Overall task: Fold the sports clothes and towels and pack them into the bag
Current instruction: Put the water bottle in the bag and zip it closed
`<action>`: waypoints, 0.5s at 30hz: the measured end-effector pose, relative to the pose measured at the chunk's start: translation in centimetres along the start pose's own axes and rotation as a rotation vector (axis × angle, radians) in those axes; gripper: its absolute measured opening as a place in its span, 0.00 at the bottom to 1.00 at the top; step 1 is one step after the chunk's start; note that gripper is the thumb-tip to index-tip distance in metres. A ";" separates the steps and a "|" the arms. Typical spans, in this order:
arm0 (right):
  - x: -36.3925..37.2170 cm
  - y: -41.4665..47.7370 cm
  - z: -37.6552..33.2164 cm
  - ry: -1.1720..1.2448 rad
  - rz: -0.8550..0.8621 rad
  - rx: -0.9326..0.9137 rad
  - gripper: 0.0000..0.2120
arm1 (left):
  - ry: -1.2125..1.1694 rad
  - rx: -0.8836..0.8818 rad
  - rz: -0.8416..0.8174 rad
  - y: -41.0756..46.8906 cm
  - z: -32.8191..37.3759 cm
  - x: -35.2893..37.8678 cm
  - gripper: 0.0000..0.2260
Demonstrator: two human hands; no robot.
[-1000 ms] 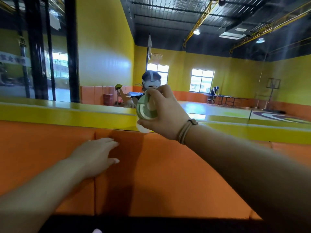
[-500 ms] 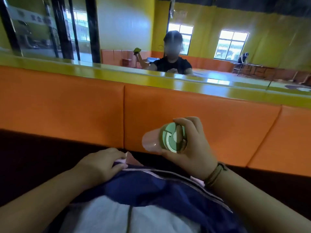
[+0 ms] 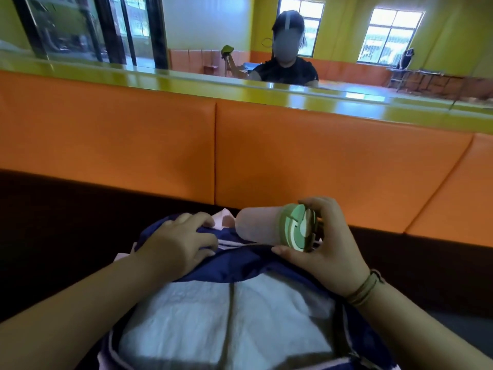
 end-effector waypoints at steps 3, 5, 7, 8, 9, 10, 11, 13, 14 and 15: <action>0.0 0.0 -0.3 0.026 0.010 -0.015 0.35 | 0.083 0.006 -0.055 0.4 -0.2 0.0 0.19; -0.1 0.1 -0.6 0.046 0.023 -0.030 0.35 | 0.145 -0.090 -0.169 0.8 -1.6 0.6 0.25; -0.4 0.2 -0.8 0.078 0.051 -0.032 0.35 | 0.176 -0.158 -0.249 1.2 -2.6 0.6 0.22; -0.6 0.3 -0.8 0.098 0.063 -0.028 0.35 | 0.168 -0.182 -0.255 1.4 -3.0 0.5 0.20; -0.8 0.5 -0.9 0.116 0.070 -0.023 0.34 | 0.155 -0.211 -0.261 1.5 -3.5 0.4 0.19; -0.8 0.7 -1.0 0.131 0.067 -0.019 0.34 | 0.131 -0.246 -0.266 1.6 -4.1 0.4 0.18; -0.7 1.0 -1.1 0.136 0.054 -0.017 0.34 | 0.100 -0.279 -0.263 1.7 -4.8 0.4 0.17; -0.1 1.6 -1.6 0.100 0.007 -0.035 0.35 | 0.087 -0.314 -0.275 2.1 -5.8 0.5 0.17; 0.4 2.0 -2.0 0.069 -0.023 -0.052 0.35 | 0.100 -0.322 -0.301 2.3 -6.2 0.6 0.21; 1.0 2.3 -2.3 0.034 -0.055 -0.072 0.36 | 0.102 -0.333 -0.327 2.4 -6.5 0.8 0.26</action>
Point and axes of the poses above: each hand's wrist, its own y-axis towards the middle knuckle, its own x-axis out of the palm, z = x × y, the point moved 9 cm from there along y, towards the middle knuckle, and after that the axes turned 6 degrees about y, right-handed, at the moved point
